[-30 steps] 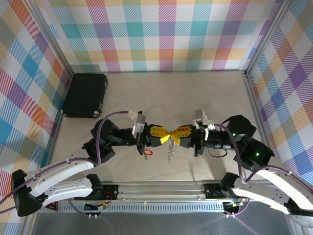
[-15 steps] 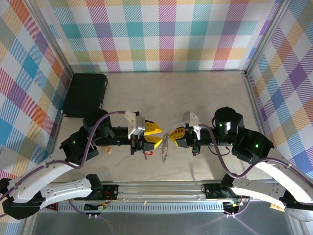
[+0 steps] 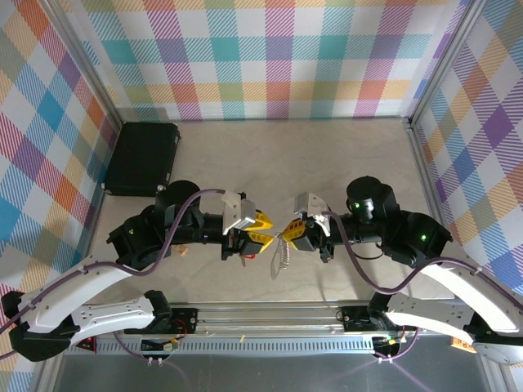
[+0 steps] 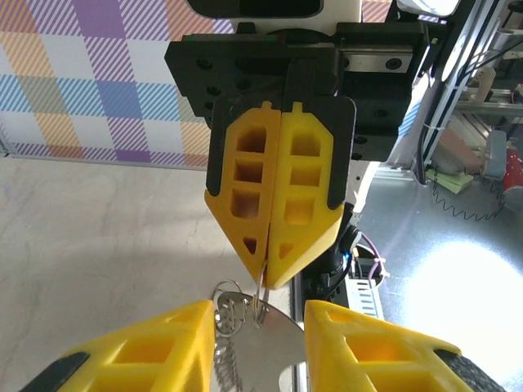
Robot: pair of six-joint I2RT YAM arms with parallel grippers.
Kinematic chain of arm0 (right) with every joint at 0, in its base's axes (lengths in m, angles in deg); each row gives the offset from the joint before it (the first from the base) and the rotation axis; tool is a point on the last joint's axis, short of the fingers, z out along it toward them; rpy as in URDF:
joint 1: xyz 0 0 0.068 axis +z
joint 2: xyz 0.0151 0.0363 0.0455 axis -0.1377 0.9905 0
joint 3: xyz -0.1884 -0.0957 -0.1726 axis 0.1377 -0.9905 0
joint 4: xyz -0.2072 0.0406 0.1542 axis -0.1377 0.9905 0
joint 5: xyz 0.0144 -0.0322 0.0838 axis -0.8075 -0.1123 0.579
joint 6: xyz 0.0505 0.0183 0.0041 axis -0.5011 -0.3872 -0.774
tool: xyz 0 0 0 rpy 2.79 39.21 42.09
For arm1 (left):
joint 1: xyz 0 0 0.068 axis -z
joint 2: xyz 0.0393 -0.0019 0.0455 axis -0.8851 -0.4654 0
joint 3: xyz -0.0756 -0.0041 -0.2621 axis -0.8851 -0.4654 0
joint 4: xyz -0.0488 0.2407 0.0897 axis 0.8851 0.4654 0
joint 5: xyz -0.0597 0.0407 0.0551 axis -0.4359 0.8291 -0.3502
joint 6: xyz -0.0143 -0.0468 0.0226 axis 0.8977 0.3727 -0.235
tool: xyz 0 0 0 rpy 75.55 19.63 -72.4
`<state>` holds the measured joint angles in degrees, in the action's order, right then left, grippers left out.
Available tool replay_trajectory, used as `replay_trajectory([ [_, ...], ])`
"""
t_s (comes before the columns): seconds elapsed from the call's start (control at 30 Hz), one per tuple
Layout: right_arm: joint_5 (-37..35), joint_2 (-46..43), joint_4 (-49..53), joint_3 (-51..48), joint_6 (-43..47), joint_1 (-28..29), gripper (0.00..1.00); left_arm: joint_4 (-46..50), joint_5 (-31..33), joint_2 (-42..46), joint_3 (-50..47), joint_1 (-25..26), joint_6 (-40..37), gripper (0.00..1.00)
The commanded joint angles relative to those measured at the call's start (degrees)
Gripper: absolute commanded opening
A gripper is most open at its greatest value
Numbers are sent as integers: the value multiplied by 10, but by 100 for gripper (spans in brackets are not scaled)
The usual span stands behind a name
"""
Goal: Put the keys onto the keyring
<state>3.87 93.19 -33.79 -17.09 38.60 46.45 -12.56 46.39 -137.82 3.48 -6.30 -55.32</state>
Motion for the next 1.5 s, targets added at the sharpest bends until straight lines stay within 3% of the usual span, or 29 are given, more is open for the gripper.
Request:
replay_trajectory([
  [0.0,24,-3,-2,18,12,3,0,-26,-12,-4,-10,5,1,33],
  [0.23,40,7,-12,13,8,6,0,-20,-21,-20,-8,5,0,32],
  [0.53,30,0,-12,7,13,10,0,-10,-19,-21,-5,5,-2,16],
  [0.7,31,-1,-9,7,14,10,0,-4,-20,-23,-3,5,-3,15],
  [0.83,32,-2,-9,8,13,11,0,-7,-20,-22,-4,5,-3,1],
  [1.07,20,-6,-14,7,8,12,0,-58,-2,-9,-28,5,20,0],
  [1.1,16,-8,-14,8,5,13,5,-59,2,-6,-32,5,22,0],
  [1.27,-16,-23,-21,8,-24,13,53,-97,19,10,-55,5,32,0],
  [1.47,-58,-25,0,16,-52,12,76,-111,19,26,-82,5,43,0],
])
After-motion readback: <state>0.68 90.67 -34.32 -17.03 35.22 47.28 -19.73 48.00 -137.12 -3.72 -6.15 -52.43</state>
